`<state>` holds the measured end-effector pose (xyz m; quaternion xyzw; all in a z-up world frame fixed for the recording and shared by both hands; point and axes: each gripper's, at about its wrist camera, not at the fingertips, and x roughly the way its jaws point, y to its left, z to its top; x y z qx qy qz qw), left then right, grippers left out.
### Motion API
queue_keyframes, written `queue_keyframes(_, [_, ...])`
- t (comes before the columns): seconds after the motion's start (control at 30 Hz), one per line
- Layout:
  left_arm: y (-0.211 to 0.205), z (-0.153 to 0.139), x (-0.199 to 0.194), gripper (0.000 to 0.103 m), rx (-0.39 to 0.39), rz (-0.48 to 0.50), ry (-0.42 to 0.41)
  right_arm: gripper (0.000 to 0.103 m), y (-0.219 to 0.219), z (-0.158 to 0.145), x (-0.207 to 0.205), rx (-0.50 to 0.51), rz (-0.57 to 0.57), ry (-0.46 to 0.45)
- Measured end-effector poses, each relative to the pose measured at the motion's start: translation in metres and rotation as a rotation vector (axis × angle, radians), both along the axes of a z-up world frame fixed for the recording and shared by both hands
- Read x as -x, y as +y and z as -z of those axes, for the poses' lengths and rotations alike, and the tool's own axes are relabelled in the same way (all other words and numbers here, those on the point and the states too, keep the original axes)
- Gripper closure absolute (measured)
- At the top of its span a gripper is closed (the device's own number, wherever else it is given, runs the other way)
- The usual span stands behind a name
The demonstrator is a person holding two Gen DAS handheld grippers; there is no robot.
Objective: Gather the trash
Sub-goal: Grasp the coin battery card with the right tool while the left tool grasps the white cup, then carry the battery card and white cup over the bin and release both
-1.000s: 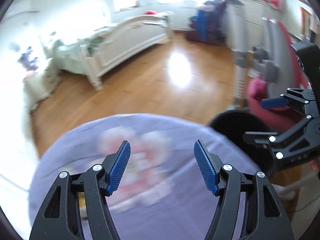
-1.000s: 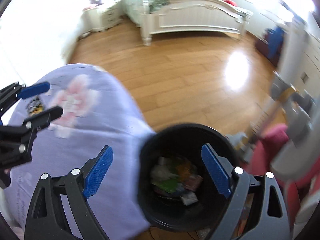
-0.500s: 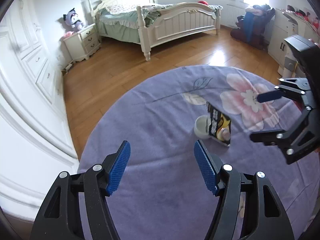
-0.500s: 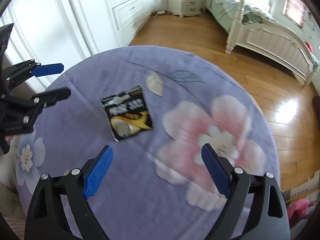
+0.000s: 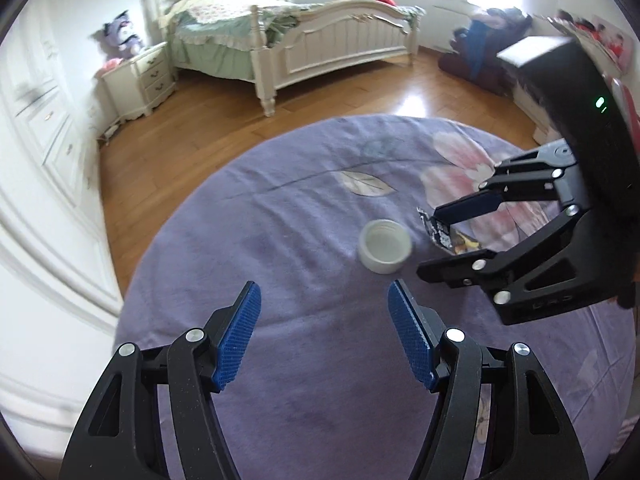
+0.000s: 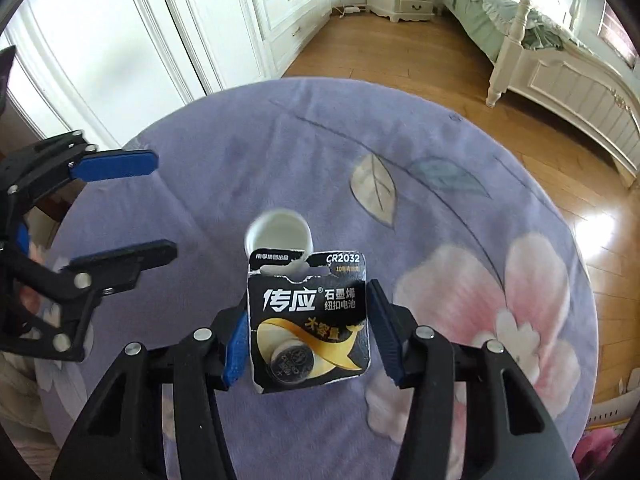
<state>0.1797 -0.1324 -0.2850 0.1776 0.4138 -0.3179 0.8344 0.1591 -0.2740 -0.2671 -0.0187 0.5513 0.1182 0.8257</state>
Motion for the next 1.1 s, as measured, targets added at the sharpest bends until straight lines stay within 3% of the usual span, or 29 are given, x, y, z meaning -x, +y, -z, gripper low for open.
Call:
queue_keyframes(0.23, [-0.051,0.023,-0.008,0.037,-0.001,0.089,0.061,0.051,-0.048,-0.040,0.066,0.006,0.119,-0.042])
queue_keyframes(0.3, [-0.060,0.032,-0.014,0.043,-0.012,0.084,0.067,0.051,-0.059,-0.049,0.082,0.015,0.153,-0.047])
queue_keyframes(0.33, [-0.063,0.032,-0.015,0.049,-0.006,0.087,0.048,0.051,-0.059,-0.051,0.090,0.026,0.164,-0.052])
queue_keyframes(0.37, [-0.065,0.032,-0.018,0.063,-0.006,0.077,0.049,0.051,-0.064,-0.055,0.099,0.035,0.176,-0.056])
queue_keyframes(0.4, [-0.066,0.031,-0.021,0.067,-0.009,0.065,0.055,0.051,-0.069,-0.058,0.107,0.041,0.186,-0.058])
queue_keyframes(0.5, [-0.068,0.035,-0.021,0.067,-0.030,0.041,0.065,0.051,-0.082,-0.064,0.128,0.034,0.221,-0.071])
queue_keyframes(0.73, [-0.110,0.017,0.026,0.067,-0.060,0.090,-0.031,0.051,-0.140,-0.059,0.147,0.002,0.342,-0.097])
queue_keyframes(0.9, [-0.169,-0.005,0.070,0.067,-0.023,0.202,-0.080,0.051,-0.187,-0.056,0.182,0.056,0.471,-0.096])
queue_keyframes(1.1, [-0.258,-0.010,0.121,0.067,0.015,0.350,-0.074,0.051,-0.251,-0.038,0.223,0.114,0.639,-0.066])
